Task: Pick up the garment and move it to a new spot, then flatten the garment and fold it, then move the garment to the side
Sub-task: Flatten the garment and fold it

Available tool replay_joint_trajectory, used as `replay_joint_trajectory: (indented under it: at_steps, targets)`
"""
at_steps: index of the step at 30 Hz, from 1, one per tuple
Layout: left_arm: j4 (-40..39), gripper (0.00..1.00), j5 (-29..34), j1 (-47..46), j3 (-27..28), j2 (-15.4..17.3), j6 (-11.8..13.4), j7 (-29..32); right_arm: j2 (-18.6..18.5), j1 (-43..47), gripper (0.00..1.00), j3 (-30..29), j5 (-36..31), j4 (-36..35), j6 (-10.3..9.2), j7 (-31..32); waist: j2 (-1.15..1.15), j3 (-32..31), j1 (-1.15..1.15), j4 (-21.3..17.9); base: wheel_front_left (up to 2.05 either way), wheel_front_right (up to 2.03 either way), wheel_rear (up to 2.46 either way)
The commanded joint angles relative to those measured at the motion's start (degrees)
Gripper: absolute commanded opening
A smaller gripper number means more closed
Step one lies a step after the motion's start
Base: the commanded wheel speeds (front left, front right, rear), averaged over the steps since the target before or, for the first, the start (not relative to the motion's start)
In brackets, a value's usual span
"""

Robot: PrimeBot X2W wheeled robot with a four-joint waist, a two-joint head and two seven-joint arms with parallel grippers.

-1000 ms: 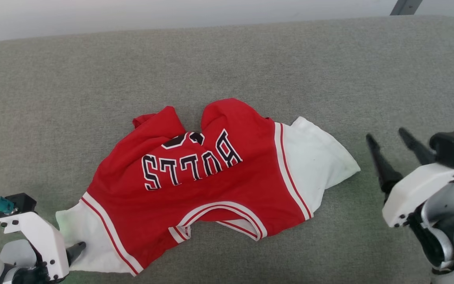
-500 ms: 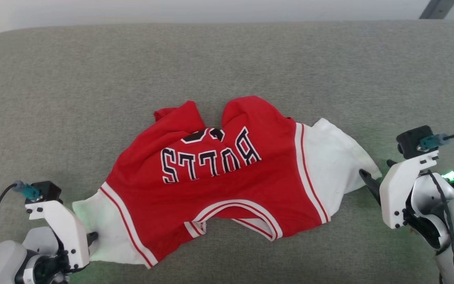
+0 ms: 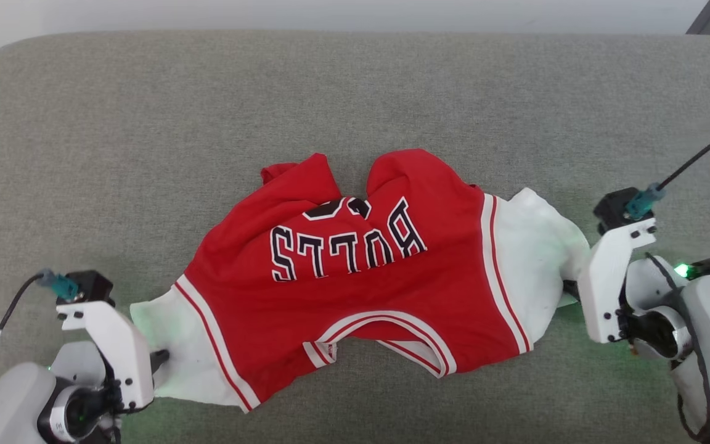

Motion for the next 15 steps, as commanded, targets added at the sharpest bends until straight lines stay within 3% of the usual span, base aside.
replay_joint_trajectory:
  at_steps: [1, 7, 15]
  targets:
    - [-0.78, 0.0, 0.0, -1.17, -0.13, -0.85, -0.36, 0.21, 1.51, 1.89, 0.0, 1.54, 1.75, 1.25, 0.54, 1.2, -0.01, -0.29, 0.0, -0.09, 0.0, 0.0, 0.0]
    - [-7.76, 0.0, 0.11, -4.7, 2.06, 4.22, 1.19, 3.57, 1.25, -2.68, 0.0, -2.17, 8.98, -5.44, 0.47, 2.98, -0.01, -2.29, 0.0, -1.35, 0.0, 0.0, 0.0]
    - [-18.69, 0.0, 2.49, -14.6, 4.27, 10.32, 3.83, 10.7, 1.33, -8.76, 0.0, -4.56, 10.79, -16.14, 0.47, 4.39, -0.01, -5.22, 0.0, -3.18, 0.0, 0.0, 0.0]
